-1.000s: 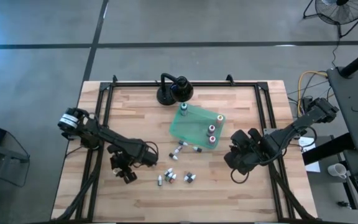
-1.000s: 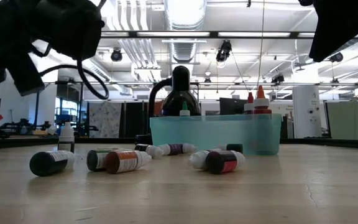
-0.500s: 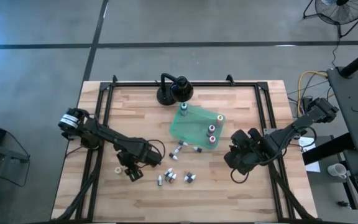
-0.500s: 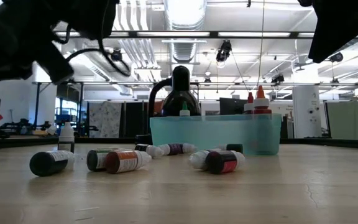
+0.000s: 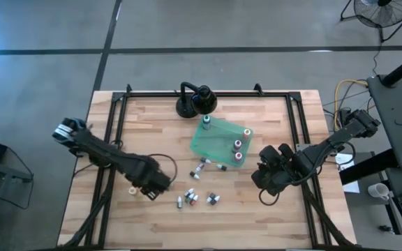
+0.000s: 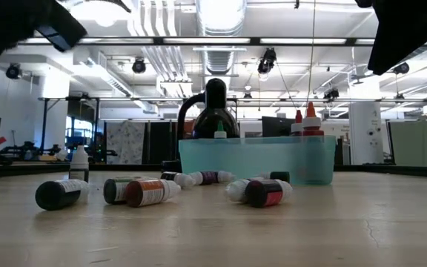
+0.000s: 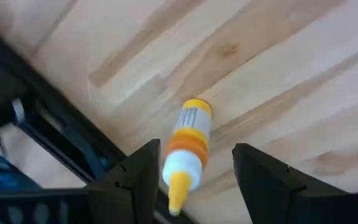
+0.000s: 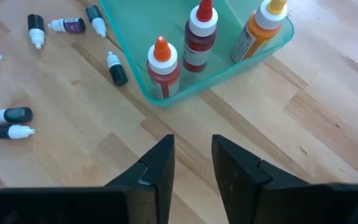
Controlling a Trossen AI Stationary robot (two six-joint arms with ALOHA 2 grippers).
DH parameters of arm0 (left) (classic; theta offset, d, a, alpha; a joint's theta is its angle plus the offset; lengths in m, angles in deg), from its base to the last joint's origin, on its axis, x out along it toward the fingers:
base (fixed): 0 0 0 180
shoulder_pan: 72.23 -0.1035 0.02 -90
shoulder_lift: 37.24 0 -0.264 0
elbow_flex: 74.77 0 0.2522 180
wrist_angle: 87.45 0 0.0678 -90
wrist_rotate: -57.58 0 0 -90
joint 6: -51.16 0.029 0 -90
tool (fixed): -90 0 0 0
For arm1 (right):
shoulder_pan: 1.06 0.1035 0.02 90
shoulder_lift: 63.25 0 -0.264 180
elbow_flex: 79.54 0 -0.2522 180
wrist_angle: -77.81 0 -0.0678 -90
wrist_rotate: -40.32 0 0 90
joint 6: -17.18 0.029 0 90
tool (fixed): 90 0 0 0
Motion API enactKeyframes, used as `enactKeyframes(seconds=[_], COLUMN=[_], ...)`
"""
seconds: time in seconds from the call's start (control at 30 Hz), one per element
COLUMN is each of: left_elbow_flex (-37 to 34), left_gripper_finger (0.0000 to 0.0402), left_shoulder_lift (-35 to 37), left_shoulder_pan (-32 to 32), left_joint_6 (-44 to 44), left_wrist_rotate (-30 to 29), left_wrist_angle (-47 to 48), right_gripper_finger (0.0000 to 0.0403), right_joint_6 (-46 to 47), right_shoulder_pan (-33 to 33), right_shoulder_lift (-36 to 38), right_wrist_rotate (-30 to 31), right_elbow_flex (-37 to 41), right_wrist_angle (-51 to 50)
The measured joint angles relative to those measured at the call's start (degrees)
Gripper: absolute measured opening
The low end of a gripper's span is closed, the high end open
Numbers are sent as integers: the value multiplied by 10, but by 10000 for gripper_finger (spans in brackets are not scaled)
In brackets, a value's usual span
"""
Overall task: Pick & Place food coloring
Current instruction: Put the large yellow food coloring bottle into the bin
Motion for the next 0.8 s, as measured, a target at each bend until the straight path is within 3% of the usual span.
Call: enactKeyframes(seconds=[0.13,0.23,0.57,0.8], left_elbow_flex=[-26,-51,-106,-110], left_gripper_finger=[174,174,175,175], left_shoulder_lift=[63,93,108,107], left_shoulder_pan=[27,34,48,63], left_joint_6=[-140,-194,-213,-228], left_wrist_rotate=[-53,-66,-19,-17], left_wrist_angle=[-1,-12,-55,-76], right_gripper_finger=[104,102,99,104], right_joint_6=[-9,-11,-10,-10], right_shoulder_pan=[0,-1,-1,-1], right_shoulder_lift=[0,0,0,0], right_wrist_rotate=[7,15,15,14], right_elbow_flex=[1,2,2,2], right_wrist_angle=[2,3,7,8])
